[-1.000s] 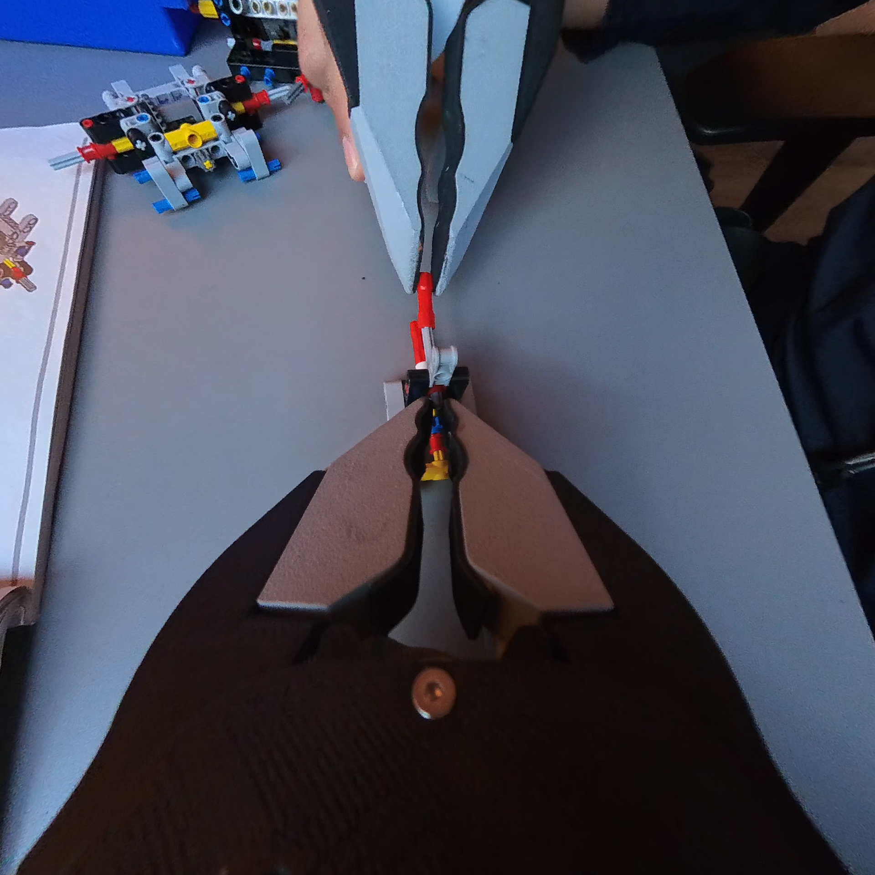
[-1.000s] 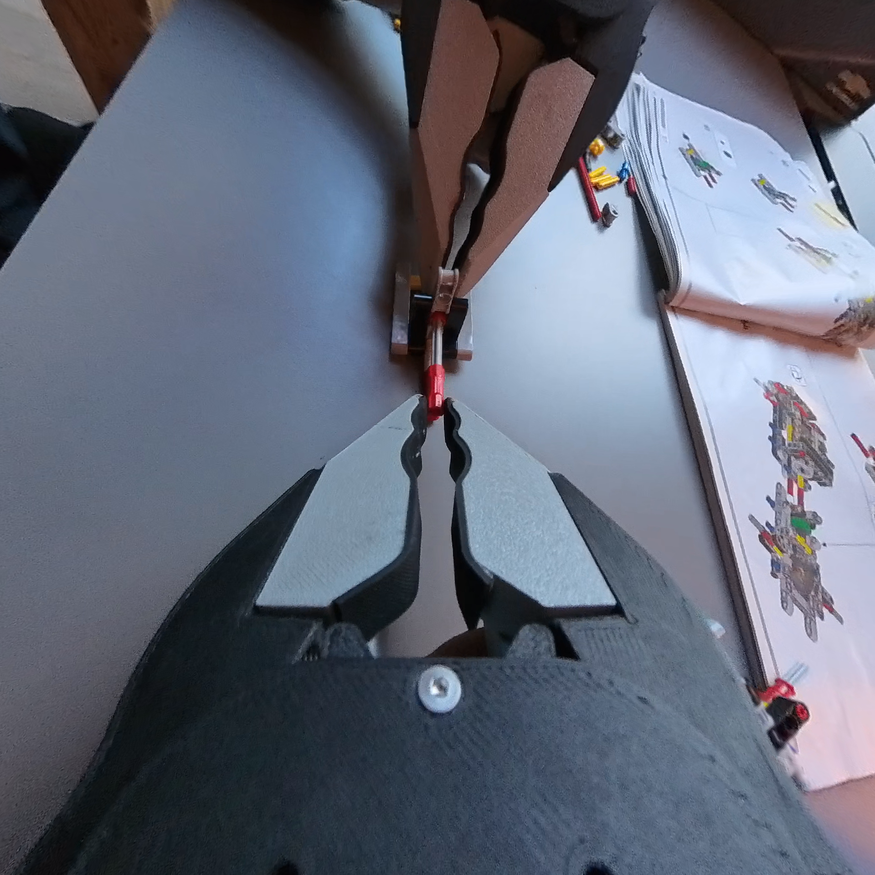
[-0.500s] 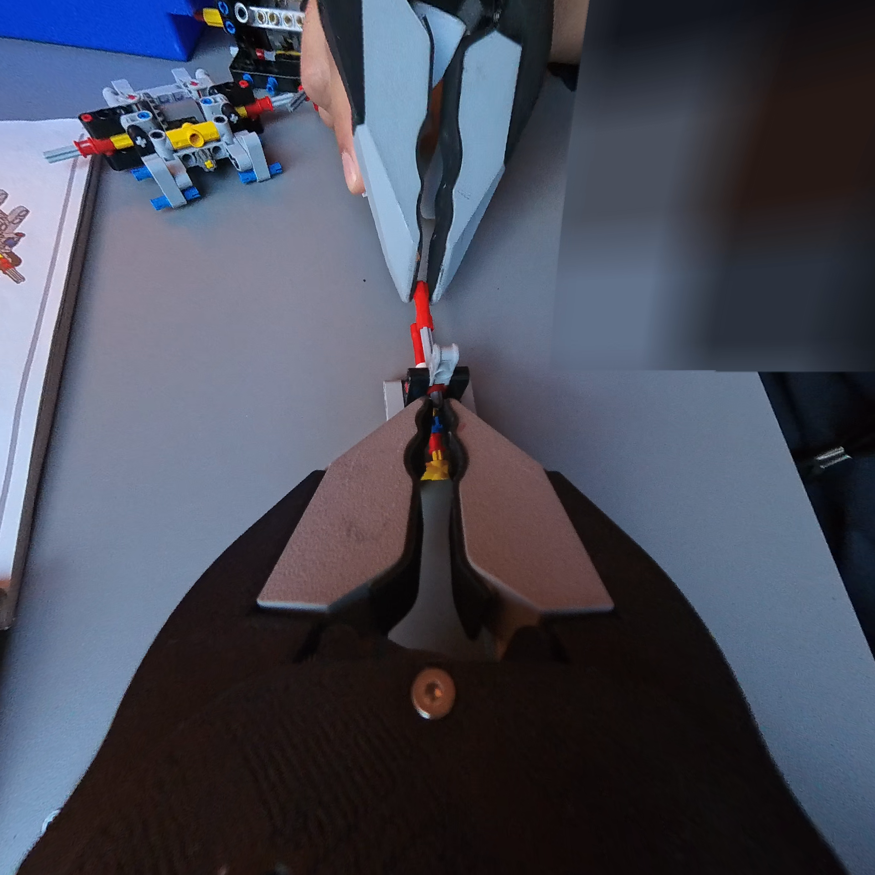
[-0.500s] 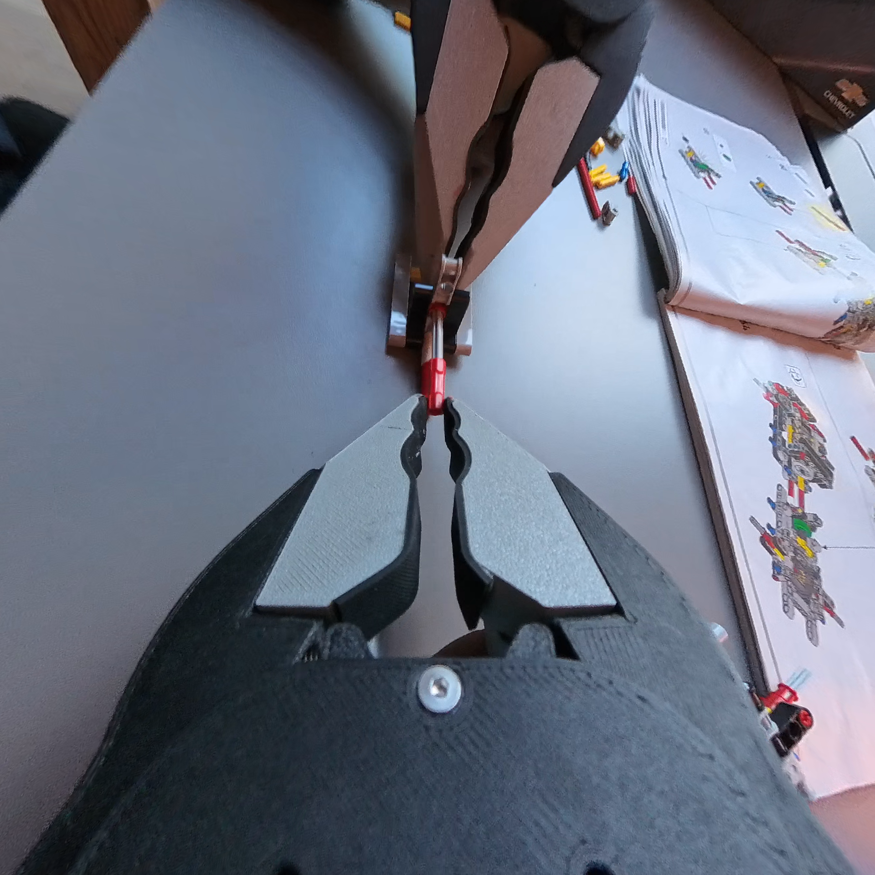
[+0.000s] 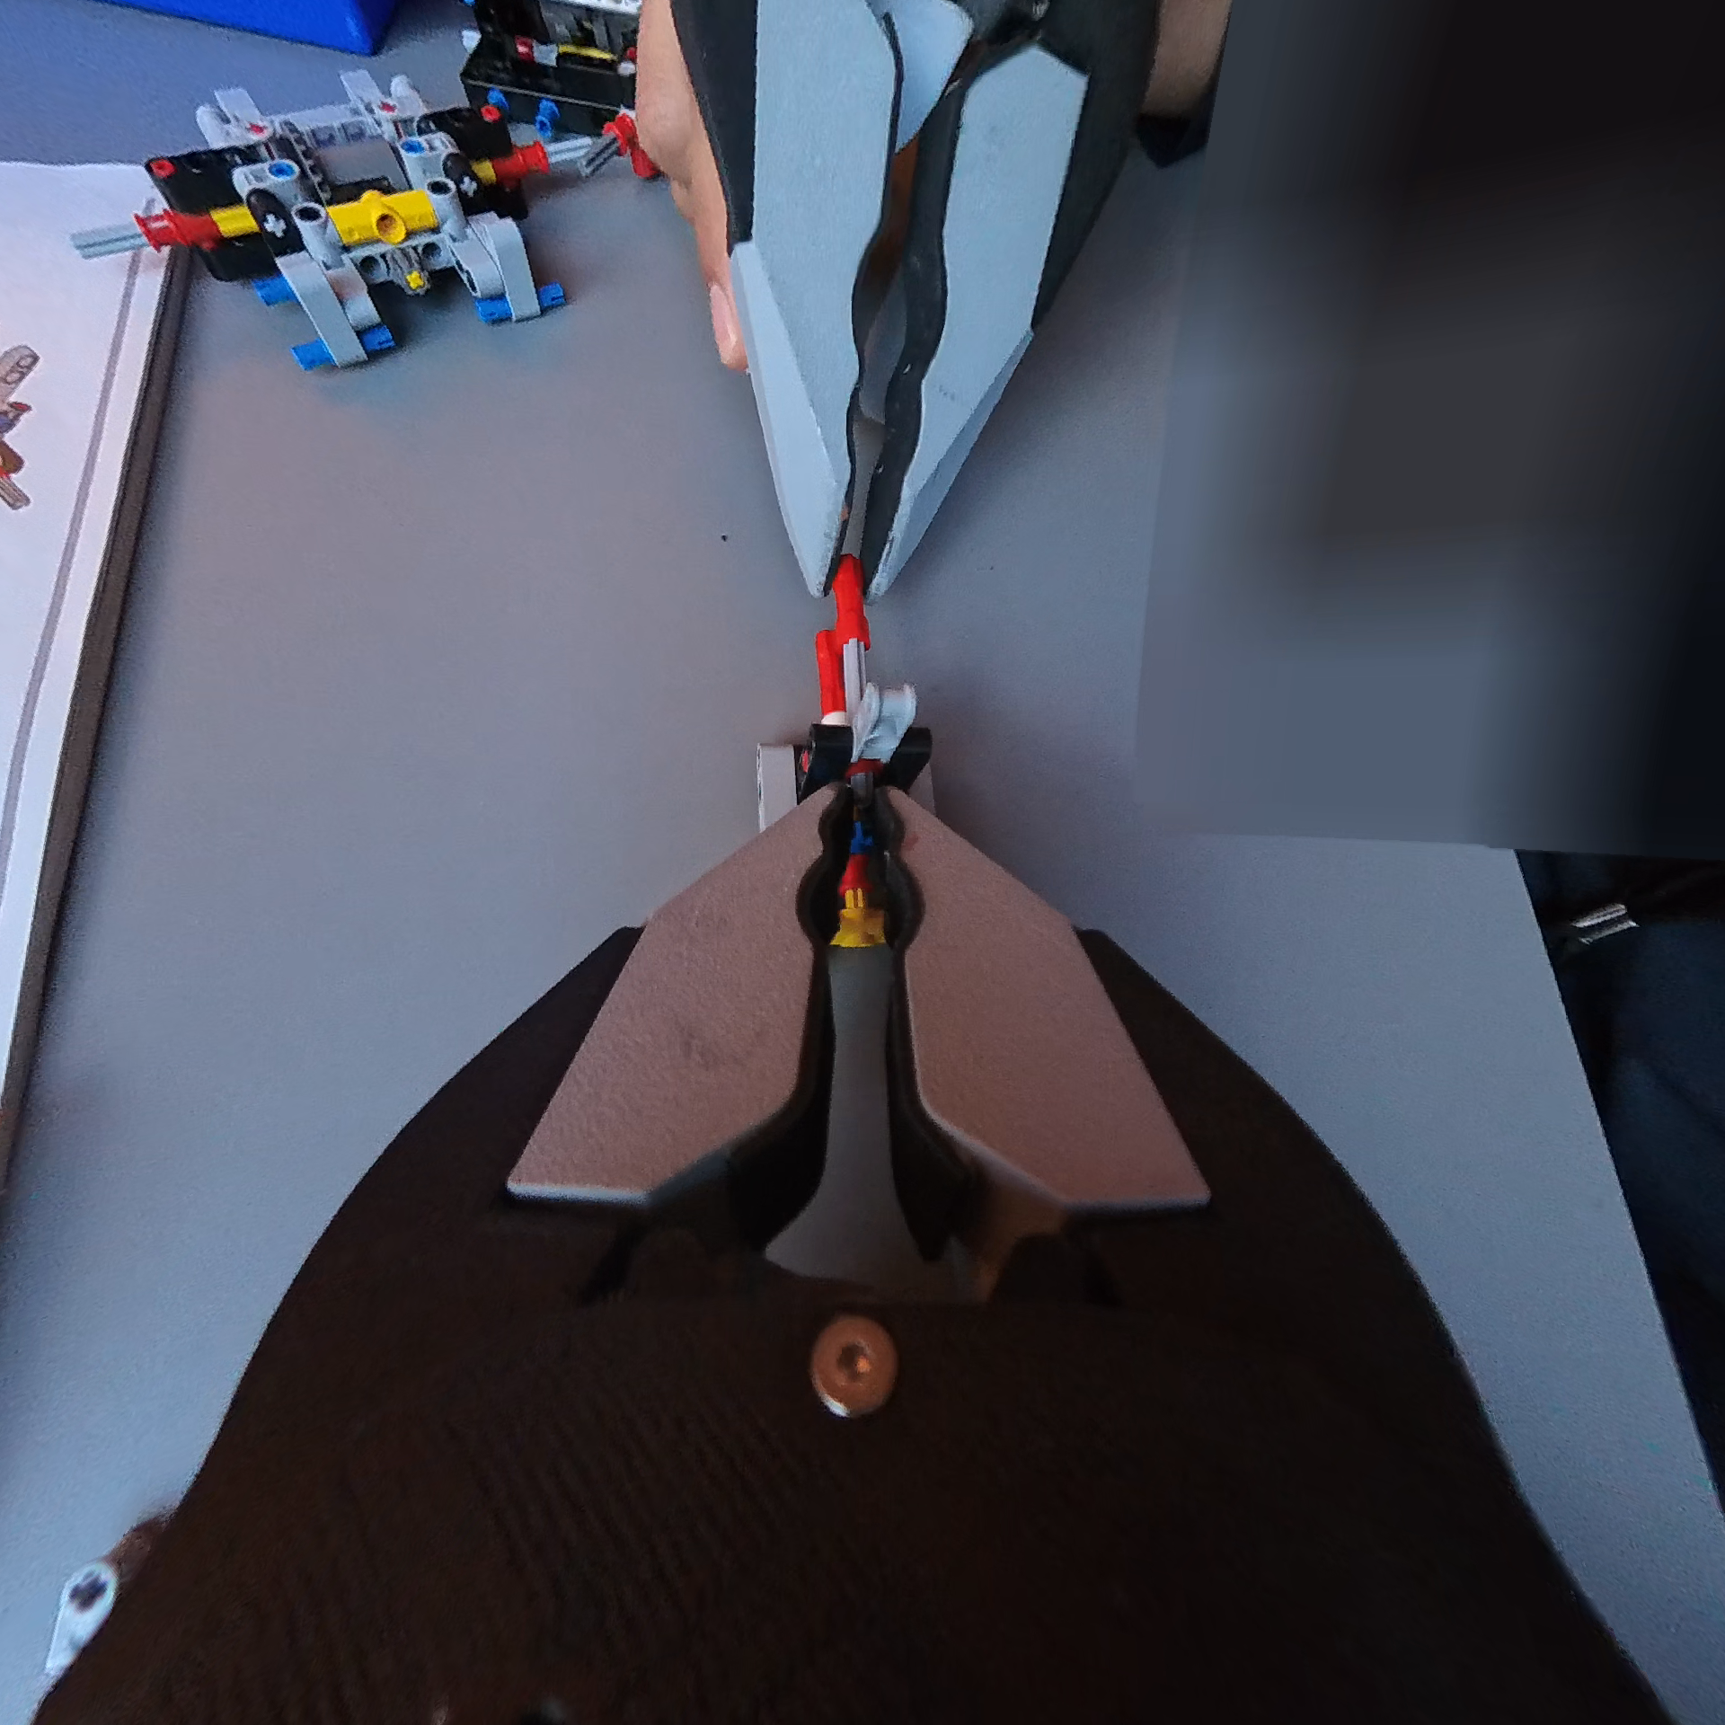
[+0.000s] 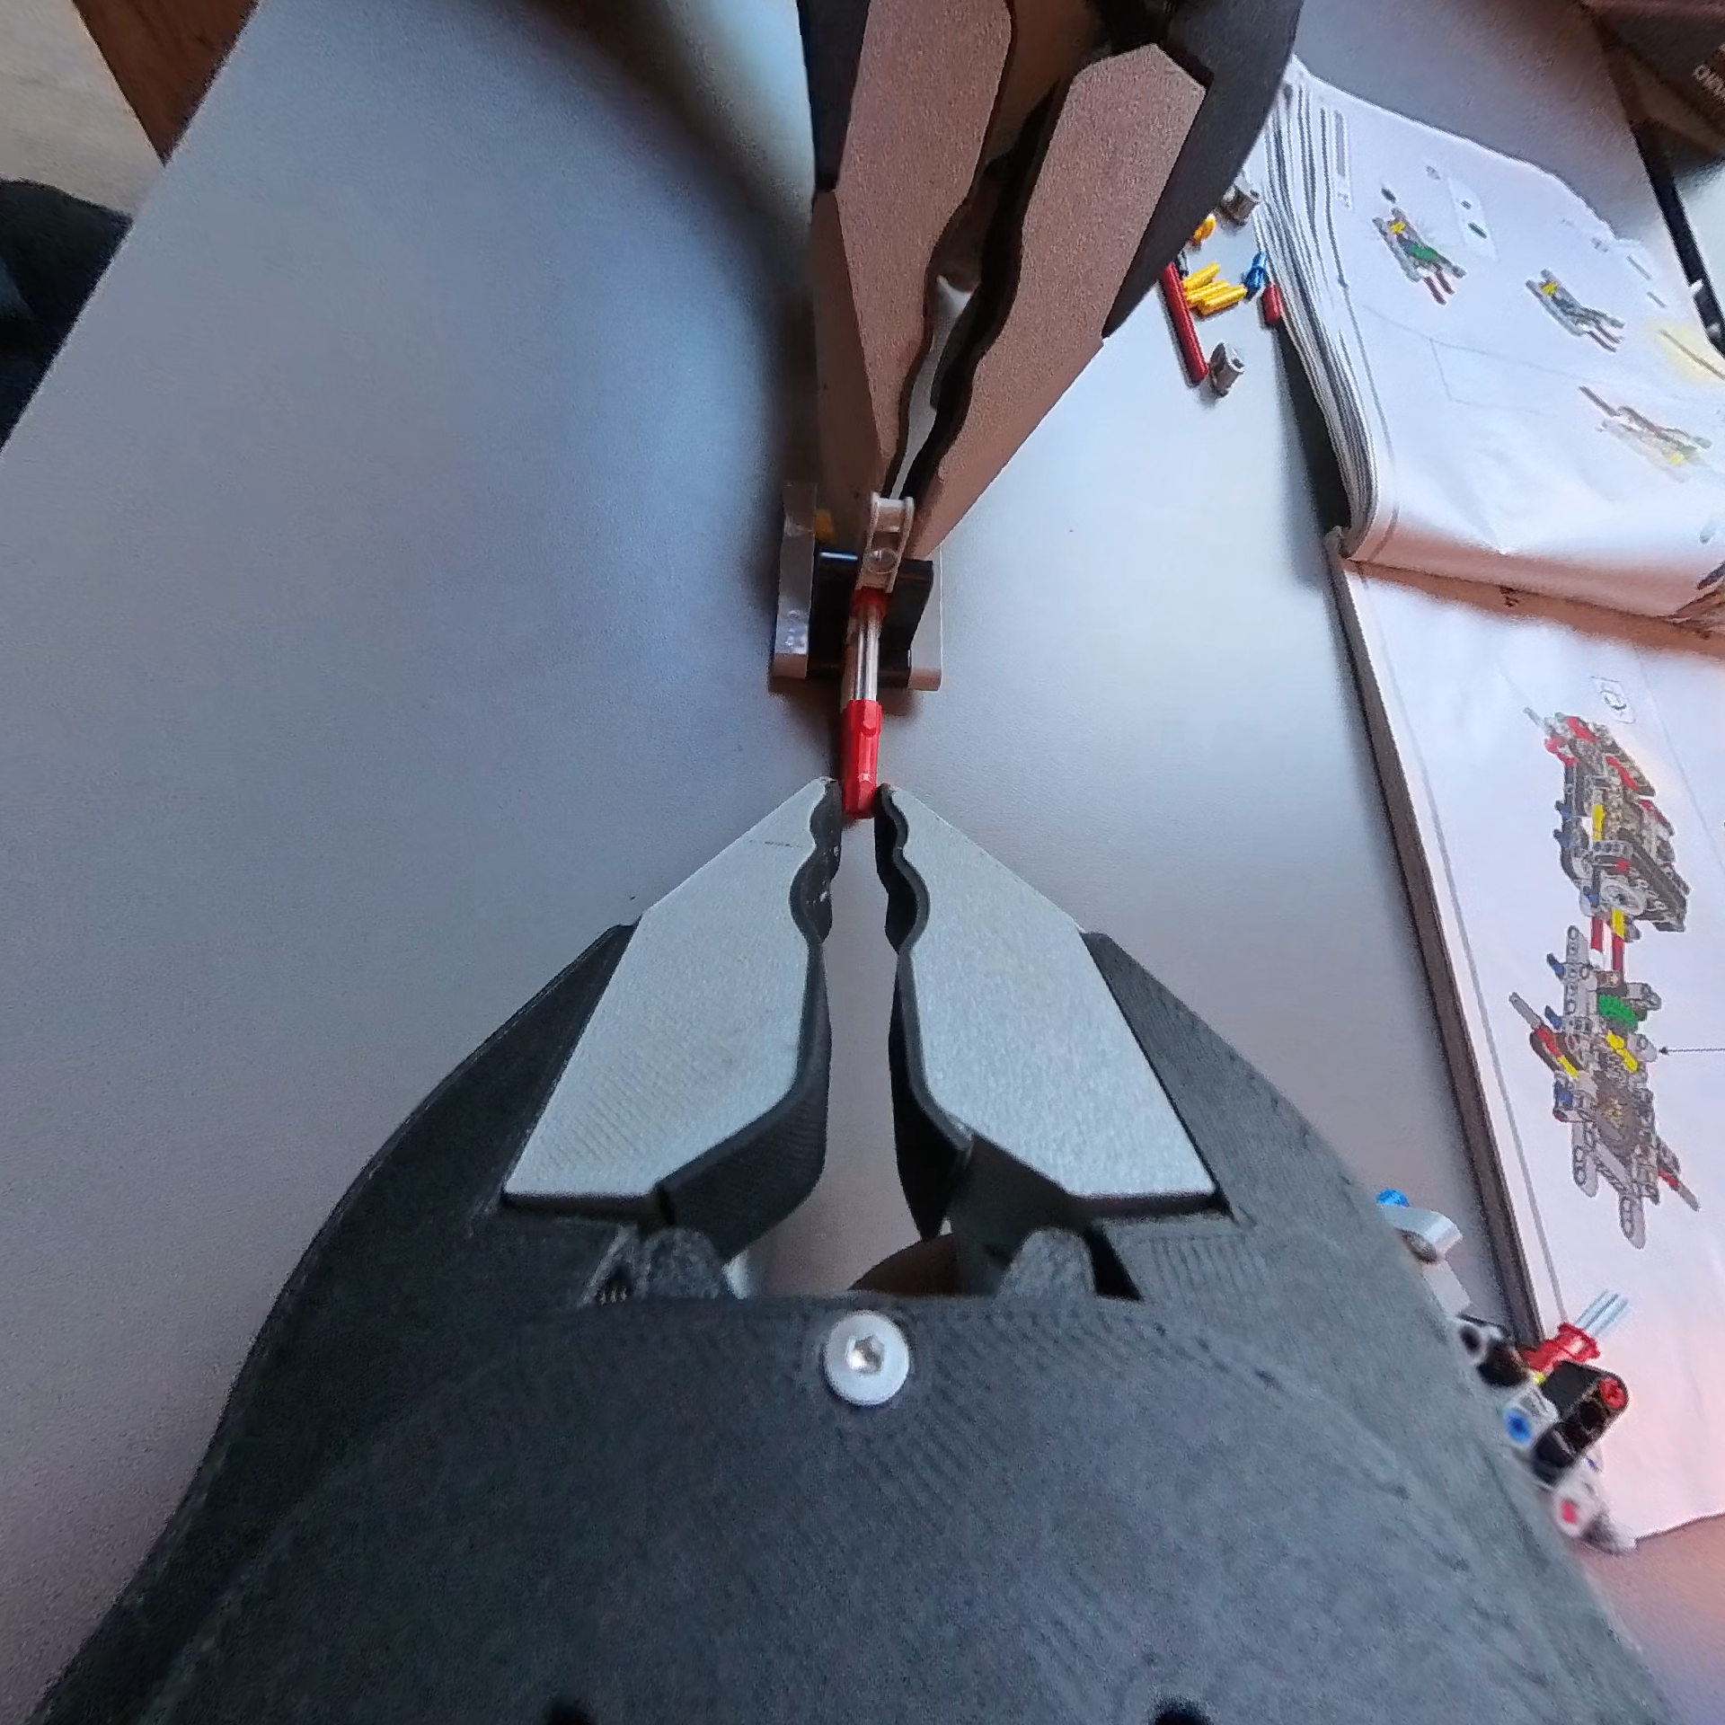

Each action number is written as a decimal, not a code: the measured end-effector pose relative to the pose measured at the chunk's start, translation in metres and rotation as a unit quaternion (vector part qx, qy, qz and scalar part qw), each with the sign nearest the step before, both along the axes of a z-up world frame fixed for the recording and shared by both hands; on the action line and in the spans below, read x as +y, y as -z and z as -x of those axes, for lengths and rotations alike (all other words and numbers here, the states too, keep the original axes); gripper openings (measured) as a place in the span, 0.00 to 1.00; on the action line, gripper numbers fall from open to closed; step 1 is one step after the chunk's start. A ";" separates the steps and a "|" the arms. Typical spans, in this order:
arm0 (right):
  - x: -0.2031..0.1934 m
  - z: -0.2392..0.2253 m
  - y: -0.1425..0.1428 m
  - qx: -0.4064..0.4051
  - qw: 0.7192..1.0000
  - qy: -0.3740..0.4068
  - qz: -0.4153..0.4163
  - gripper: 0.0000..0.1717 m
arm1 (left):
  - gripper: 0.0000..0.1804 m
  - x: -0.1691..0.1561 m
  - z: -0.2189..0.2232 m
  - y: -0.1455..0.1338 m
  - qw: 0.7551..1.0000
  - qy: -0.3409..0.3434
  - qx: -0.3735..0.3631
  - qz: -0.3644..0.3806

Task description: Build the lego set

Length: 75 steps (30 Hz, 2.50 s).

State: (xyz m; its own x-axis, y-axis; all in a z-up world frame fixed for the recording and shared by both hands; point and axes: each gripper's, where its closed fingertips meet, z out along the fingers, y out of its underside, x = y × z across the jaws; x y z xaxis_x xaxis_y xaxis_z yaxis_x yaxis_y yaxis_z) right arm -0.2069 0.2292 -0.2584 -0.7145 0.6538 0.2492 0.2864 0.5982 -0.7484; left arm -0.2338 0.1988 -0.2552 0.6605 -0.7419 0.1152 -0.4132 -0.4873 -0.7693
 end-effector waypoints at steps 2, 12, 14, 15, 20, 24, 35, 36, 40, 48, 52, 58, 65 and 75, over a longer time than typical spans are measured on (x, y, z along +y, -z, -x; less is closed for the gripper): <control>0.000 0.000 -0.002 0.002 1.000 -0.001 -0.017 0.02 | 0.00 0.000 0.000 0.000 1.000 -0.008 0.008 0.008; -0.005 -0.002 -0.005 0.002 0.996 -0.017 -0.085 0.02 | 0.00 -0.004 -0.001 0.001 0.999 -0.014 0.008 0.043; -0.008 -0.004 -0.005 -0.004 0.996 -0.018 -0.092 0.02 | 0.00 -0.004 -0.001 0.001 0.999 -0.017 0.010 0.048; -0.009 -0.004 -0.005 -0.006 0.995 -0.017 -0.099 0.02 | 0.00 -0.005 -0.001 0.001 0.998 -0.018 0.010 0.052; -0.013 -0.004 -0.004 -0.019 0.992 -0.007 -0.121 0.02 | 0.00 -0.007 0.002 0.001 0.997 -0.029 0.021 0.070; -0.008 -0.001 0.002 -0.039 0.991 0.021 -0.122 0.02 | 0.00 -0.008 0.001 0.000 0.996 -0.043 0.018 0.080; -0.005 -0.001 0.000 -0.033 0.989 0.037 -0.139 0.02 | 0.00 -0.010 -0.004 0.001 0.994 -0.056 0.019 0.090; -0.006 -0.001 -0.001 -0.032 0.988 0.037 -0.148 0.02 | 0.00 -0.010 -0.004 0.001 0.994 -0.057 0.021 0.092; -0.004 -0.002 -0.002 -0.031 0.978 0.039 -0.202 0.02 | 0.00 -0.010 -0.005 0.001 0.993 -0.060 0.021 0.094; -0.004 -0.004 0.001 -0.043 0.978 0.039 -0.203 0.02 | 0.00 -0.009 -0.007 0.001 0.993 -0.066 0.017 0.101; -0.004 -0.003 0.003 -0.046 0.977 0.039 -0.206 0.02 | 0.00 -0.009 -0.007 0.000 0.992 -0.068 0.015 0.102; -0.007 0.000 0.000 -0.028 0.985 0.035 -0.169 0.02 | 0.00 -0.012 -0.004 0.001 0.993 -0.062 0.014 0.104; -0.011 -0.002 -0.003 -0.010 0.993 0.021 -0.116 0.02 | 0.00 -0.013 -0.004 0.001 0.993 -0.058 0.014 0.103; -0.016 -0.002 -0.005 -0.010 0.998 0.012 -0.061 0.02 | 0.00 -0.013 -0.007 0.001 0.994 -0.053 0.009 0.099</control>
